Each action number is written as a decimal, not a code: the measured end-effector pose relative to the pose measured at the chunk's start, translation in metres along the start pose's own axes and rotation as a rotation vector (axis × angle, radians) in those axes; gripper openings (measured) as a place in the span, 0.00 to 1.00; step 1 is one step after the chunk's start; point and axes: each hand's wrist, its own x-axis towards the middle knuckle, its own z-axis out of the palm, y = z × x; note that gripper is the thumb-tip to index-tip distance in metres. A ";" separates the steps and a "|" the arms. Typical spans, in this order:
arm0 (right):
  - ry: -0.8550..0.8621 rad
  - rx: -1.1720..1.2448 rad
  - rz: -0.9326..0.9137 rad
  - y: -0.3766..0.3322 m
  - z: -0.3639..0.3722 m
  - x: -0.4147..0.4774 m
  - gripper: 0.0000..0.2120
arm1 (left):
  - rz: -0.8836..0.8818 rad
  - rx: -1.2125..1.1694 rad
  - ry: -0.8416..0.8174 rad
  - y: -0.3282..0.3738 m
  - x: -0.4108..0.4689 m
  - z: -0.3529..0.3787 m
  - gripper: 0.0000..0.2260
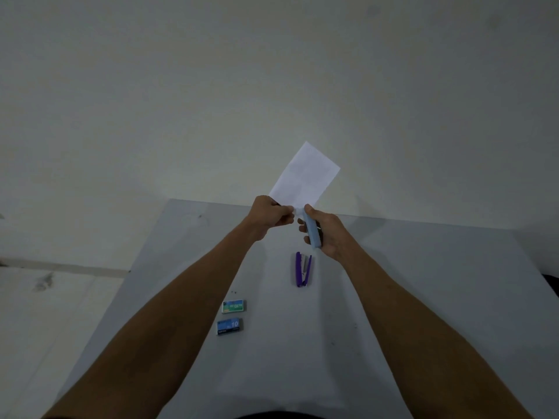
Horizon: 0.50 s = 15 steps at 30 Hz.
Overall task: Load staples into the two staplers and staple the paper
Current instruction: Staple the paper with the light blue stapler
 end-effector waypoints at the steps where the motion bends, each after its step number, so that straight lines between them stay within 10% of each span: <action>1: -0.011 0.042 0.015 0.002 -0.001 0.000 0.18 | -0.009 -0.011 0.012 -0.002 0.000 -0.001 0.12; 15: 0.149 -0.030 0.096 0.037 0.018 0.018 0.11 | -0.201 -0.189 0.065 -0.046 0.003 -0.021 0.08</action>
